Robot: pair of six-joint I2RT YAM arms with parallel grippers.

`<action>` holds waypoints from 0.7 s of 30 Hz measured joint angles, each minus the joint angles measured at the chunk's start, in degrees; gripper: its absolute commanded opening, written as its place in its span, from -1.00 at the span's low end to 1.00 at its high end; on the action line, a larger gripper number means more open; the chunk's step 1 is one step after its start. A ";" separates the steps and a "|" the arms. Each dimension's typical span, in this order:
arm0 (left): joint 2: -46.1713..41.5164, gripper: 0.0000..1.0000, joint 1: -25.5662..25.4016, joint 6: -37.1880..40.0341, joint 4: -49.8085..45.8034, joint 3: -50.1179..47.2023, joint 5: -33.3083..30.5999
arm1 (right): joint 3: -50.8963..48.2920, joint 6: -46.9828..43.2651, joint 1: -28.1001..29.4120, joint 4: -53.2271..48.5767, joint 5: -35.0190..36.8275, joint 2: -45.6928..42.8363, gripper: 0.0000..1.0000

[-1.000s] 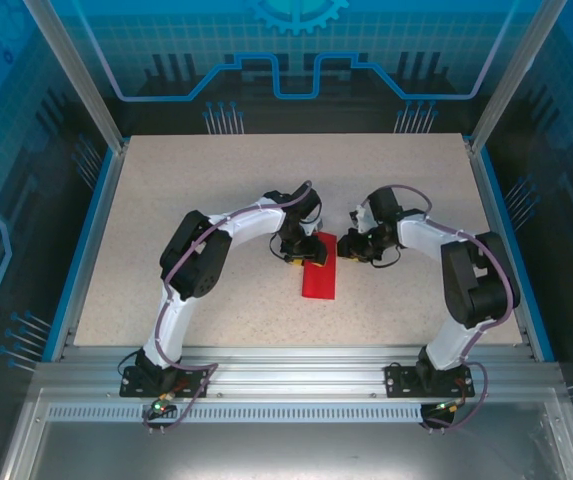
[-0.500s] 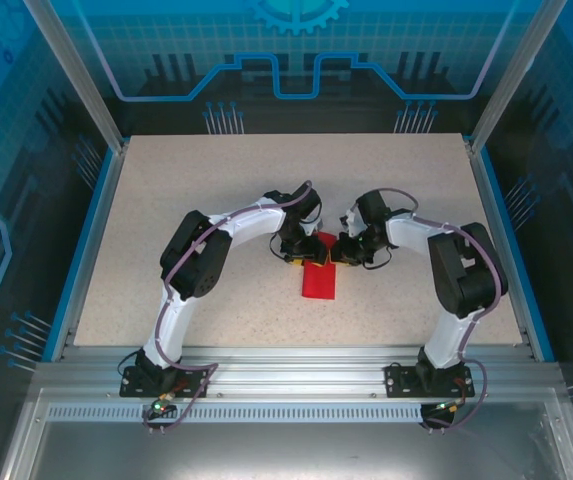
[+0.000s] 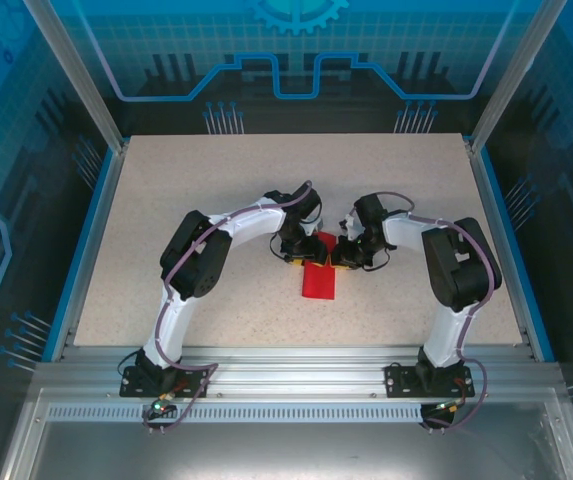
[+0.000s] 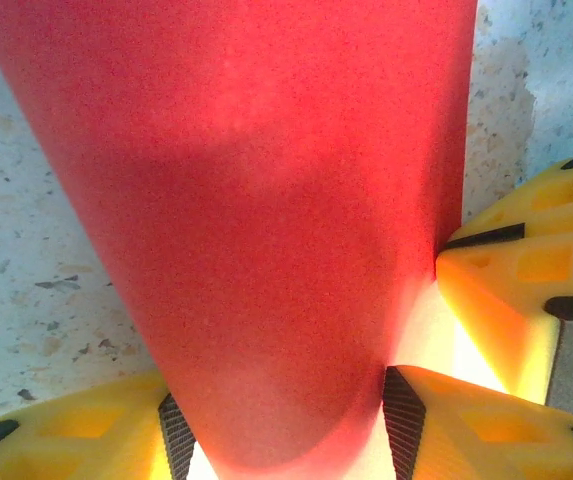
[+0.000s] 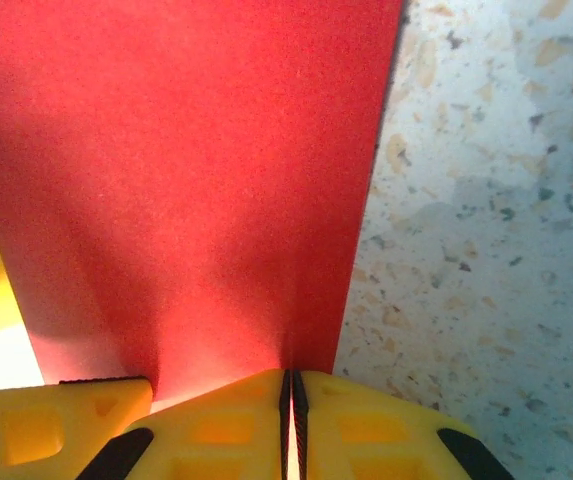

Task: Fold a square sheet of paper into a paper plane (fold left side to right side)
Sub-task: Hold the square sheet of paper at the center of the table.

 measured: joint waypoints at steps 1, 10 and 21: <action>-0.17 0.14 -0.04 0.02 0.04 -0.02 -0.07 | 0.07 -0.02 0.00 -0.04 0.04 0.09 -0.75; -7.80 0.16 0.92 -0.04 1.90 -5.14 -0.22 | 0.46 -0.37 0.00 -0.42 -0.11 0.52 -0.76; -13.66 0.05 1.33 -2.84 9.94 -10.16 7.76 | 0.48 -0.39 0.00 -0.42 -0.11 0.52 -0.77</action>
